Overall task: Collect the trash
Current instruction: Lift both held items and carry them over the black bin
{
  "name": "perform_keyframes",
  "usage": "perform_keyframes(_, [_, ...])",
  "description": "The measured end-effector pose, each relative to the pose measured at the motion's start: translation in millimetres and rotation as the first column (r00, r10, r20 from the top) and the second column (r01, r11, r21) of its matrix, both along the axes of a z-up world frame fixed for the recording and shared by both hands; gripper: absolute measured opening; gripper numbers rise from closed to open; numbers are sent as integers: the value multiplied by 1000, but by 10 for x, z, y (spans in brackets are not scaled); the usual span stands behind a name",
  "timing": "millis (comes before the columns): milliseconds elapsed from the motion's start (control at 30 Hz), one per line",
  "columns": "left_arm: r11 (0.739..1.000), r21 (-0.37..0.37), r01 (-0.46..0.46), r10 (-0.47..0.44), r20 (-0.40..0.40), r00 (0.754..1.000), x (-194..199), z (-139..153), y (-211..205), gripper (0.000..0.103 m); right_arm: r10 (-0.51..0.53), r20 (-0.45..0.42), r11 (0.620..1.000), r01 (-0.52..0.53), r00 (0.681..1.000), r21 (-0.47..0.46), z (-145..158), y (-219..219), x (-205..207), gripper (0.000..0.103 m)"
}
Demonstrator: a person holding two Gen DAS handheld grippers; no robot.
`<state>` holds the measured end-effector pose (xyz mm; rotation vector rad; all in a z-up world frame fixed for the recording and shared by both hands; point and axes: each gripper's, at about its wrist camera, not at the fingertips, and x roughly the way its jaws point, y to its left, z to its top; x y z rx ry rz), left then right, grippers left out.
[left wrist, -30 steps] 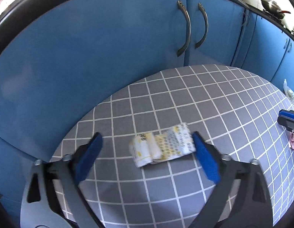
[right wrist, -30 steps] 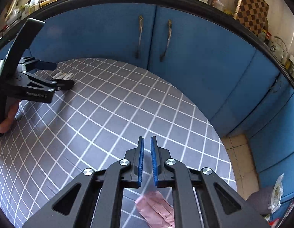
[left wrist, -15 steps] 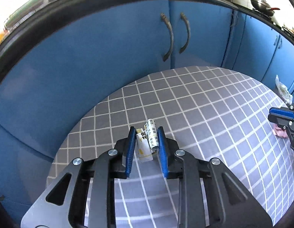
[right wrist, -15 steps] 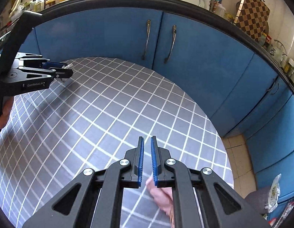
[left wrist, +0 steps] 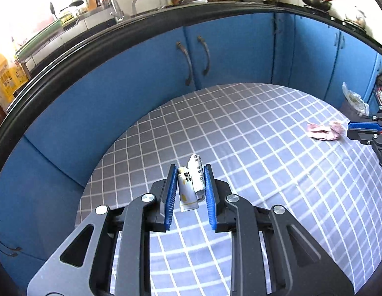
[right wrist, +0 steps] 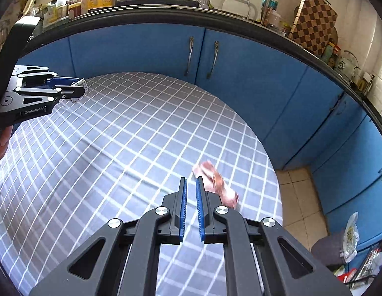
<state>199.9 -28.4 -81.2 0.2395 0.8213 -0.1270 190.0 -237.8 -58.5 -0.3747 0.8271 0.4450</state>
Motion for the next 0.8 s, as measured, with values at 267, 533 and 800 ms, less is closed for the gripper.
perform_keyframes(267, [999, -26, -23, 23, -9, 1000, -42, 38, -35, 23, -83, 1, 996, 83, 997, -22, -47, -82, 173, 85])
perform_keyframes(533, [999, -26, -25, 24, -34, 999, 146, -79, -30, 23, -65, -41, 997, 63, 997, -45, -403, 22, 520, 70])
perform_keyframes(800, [1000, -28, -8, 7, -55, 998, 185, -185, -123, 23, -39, -60, 998, 36, 997, -60, -523, 33, 478, 22])
